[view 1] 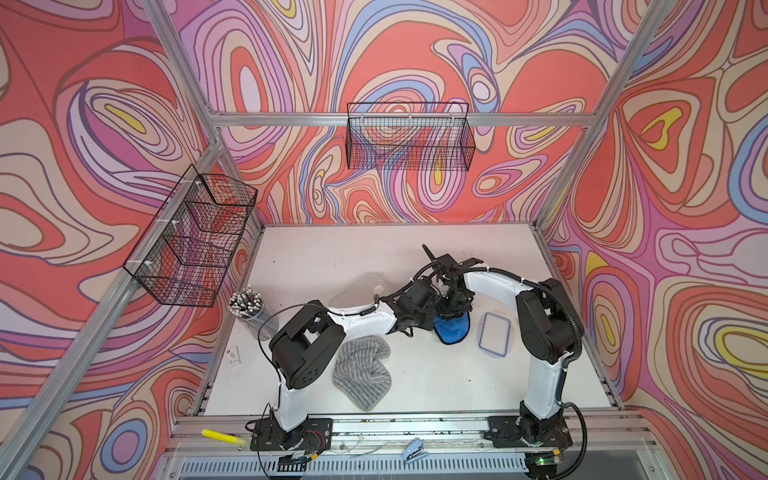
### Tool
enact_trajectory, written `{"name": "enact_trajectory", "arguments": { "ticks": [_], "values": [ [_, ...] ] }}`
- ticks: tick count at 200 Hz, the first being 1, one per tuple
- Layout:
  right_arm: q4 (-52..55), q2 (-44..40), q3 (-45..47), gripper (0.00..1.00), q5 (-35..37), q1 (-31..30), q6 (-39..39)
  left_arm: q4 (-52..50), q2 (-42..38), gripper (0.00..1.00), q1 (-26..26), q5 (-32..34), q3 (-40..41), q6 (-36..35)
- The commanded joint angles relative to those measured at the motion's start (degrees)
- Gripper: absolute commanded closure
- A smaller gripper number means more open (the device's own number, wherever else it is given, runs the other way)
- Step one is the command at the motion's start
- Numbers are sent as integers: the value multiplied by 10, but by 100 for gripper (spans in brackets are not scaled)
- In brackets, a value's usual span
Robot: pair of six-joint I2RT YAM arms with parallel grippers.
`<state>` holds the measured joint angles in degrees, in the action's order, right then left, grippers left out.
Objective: Wipe the insides of the lunch boxes
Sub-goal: Wipe the dirt inside the lunch box.
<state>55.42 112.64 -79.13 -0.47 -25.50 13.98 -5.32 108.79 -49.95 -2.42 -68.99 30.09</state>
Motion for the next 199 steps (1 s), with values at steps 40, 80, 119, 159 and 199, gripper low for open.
{"name": "enact_trajectory", "arguments": {
  "ticks": [40,80,119,159,199],
  "values": [
    [43,31,9,100,120,17,1,-11,-40,100,8,30,5,-13],
    [-15,11,80,100,-68,15,3,1,-34,100,8,14,4,-3],
    [-60,-2,125,100,-191,14,10,14,-30,100,8,-1,3,6],
    [-85,15,128,100,-287,14,7,19,-30,100,8,-9,4,7],
    [-97,26,109,100,-315,14,14,33,-37,100,8,-10,18,6]
  ]
}}
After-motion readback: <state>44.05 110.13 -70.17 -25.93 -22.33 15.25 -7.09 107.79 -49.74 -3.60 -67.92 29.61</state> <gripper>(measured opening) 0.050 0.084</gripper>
